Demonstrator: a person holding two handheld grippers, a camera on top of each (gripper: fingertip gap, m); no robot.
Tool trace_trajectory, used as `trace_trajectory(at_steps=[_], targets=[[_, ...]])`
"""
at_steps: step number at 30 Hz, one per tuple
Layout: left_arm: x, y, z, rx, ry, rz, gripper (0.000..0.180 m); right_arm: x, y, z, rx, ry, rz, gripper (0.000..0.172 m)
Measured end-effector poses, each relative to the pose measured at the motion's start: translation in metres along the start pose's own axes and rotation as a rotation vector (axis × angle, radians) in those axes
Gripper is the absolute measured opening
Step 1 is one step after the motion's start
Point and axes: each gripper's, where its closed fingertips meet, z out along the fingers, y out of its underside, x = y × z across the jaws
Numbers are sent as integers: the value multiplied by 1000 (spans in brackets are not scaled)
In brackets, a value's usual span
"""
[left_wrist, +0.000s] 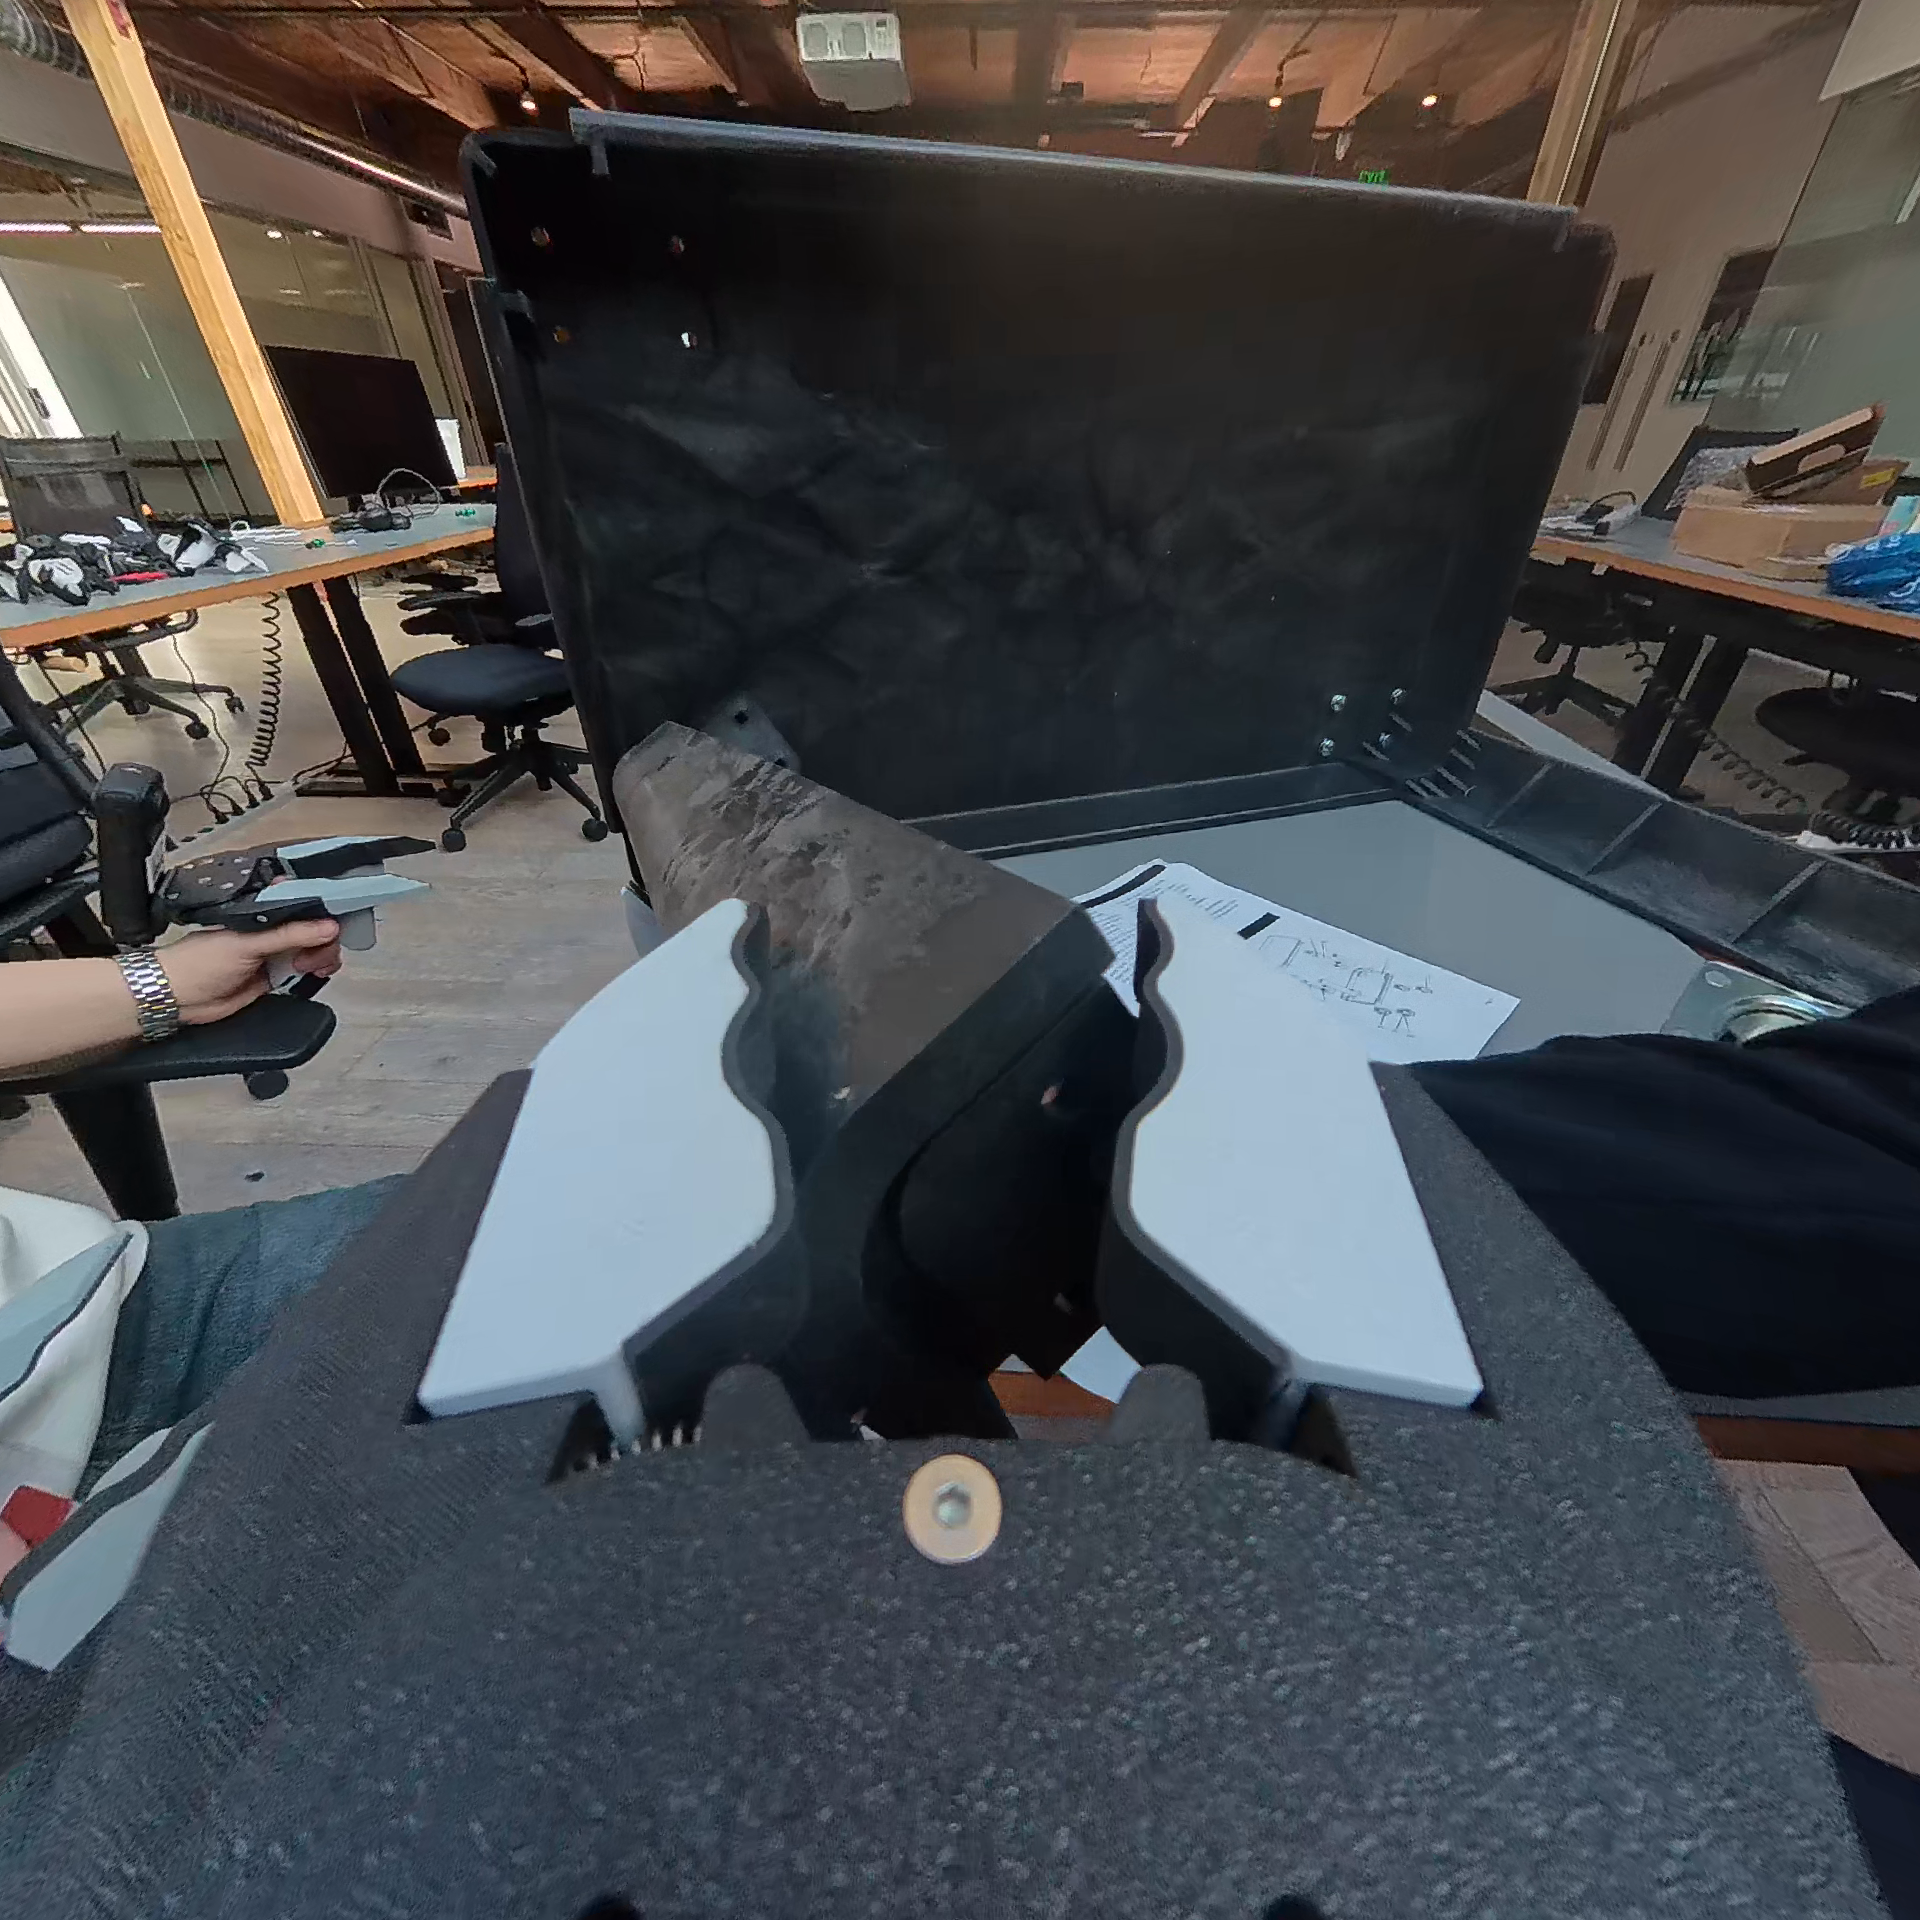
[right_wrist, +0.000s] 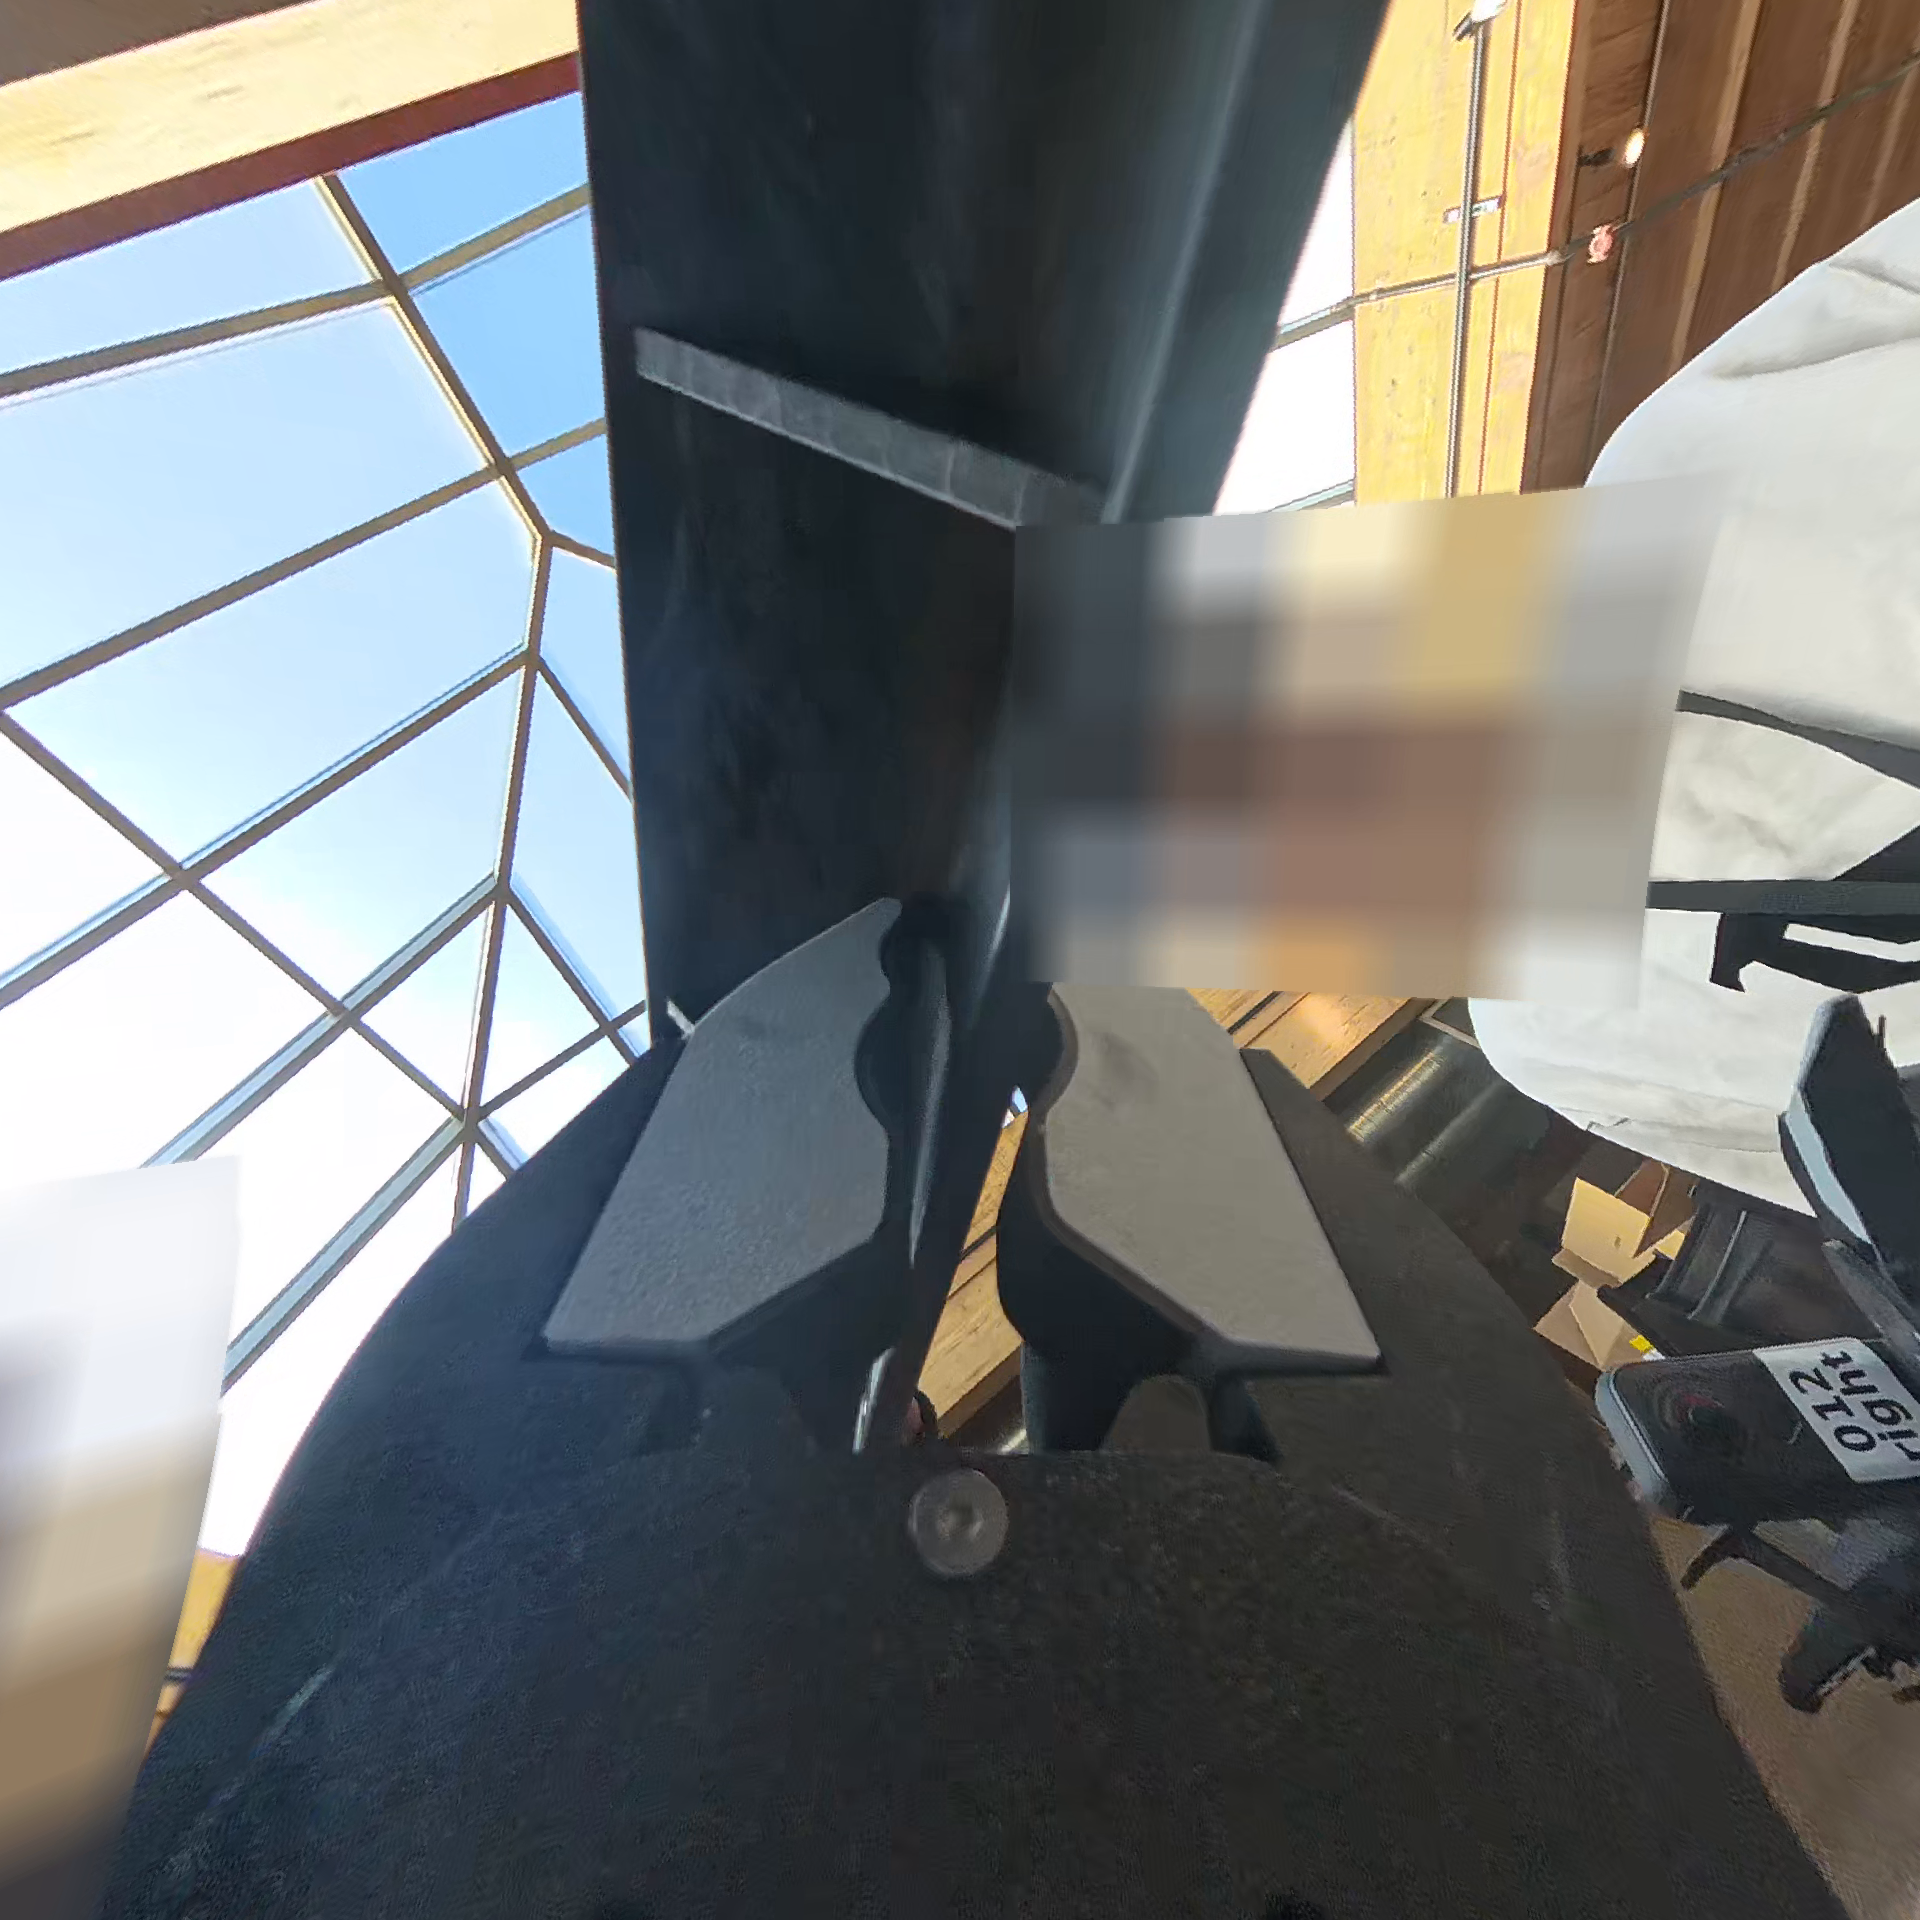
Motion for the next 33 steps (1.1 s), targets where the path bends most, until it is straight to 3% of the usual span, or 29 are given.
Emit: trace_trajectory(at_steps=[9, 17, 27, 33], targets=[[-3, 16, 7, 96, -19, -140, 66, 9, -7, -16, 118, 173, 59, 19], [-7, 32, 11, 164, -28, -216, 66, 18, -6, -34, 135, 338, 44, 26], [3, 31, 15, 151, 41, -127, 66, 15, -7, -36, 139, 341, -30, 28], [13, 17, 5, 187, 61, -68, 63, 3, 4, -29, 150, 236, -6, 27]])
